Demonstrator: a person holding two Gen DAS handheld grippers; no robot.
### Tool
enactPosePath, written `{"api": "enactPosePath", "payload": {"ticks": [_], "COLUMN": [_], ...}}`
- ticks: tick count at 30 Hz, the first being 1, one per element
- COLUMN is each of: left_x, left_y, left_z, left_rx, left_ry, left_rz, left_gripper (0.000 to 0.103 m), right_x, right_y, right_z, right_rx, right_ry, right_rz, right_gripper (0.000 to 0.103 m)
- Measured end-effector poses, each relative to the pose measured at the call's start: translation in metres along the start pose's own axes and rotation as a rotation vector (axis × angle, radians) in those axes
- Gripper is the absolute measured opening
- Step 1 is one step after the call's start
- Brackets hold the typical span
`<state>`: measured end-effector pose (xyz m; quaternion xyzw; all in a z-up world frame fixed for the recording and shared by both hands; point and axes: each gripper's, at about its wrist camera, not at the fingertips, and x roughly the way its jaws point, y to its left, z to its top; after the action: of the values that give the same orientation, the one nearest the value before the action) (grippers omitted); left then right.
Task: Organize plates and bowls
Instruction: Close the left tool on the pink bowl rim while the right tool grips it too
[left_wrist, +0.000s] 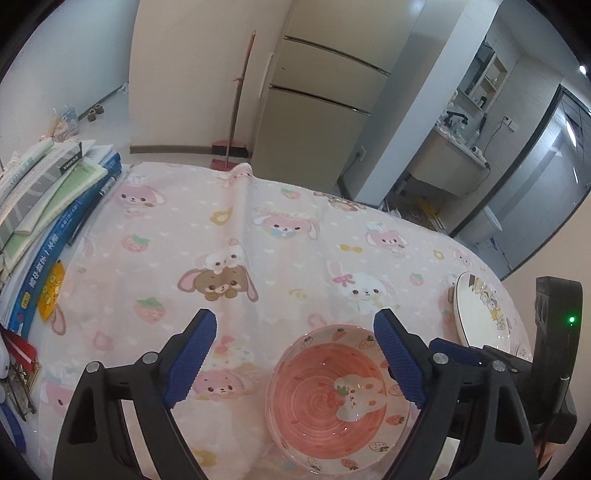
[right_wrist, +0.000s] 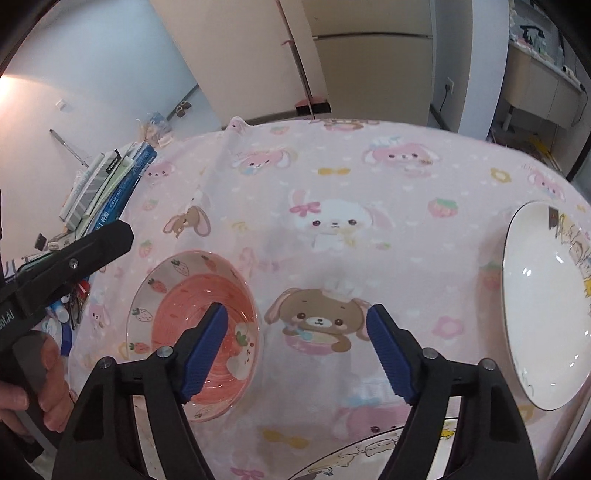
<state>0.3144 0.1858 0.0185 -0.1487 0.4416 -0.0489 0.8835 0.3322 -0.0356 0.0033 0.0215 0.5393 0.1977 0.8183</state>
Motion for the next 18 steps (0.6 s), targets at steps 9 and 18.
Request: {"api": "enactPosePath", "payload": {"ticks": [9,18], "left_x": [0.023,0.039], "left_y": [0.006,0.003], "left_z": [-0.004,-0.013], "left_rx": [-0.038,0.050], "left_ry": [0.092,0.248], "left_rz": [-0.072,-0.010], "left_gripper": [0.079,0.067], "right_x": [0.019,0.026], "right_y": [-0.005,-0.003], "right_z": [-0.002,-0.005], "right_rx": [0.046,0.057], "right_ry": [0.085,0.132], "right_rz": [0.064,0.131], "right_gripper": [0.066,0.053]}}
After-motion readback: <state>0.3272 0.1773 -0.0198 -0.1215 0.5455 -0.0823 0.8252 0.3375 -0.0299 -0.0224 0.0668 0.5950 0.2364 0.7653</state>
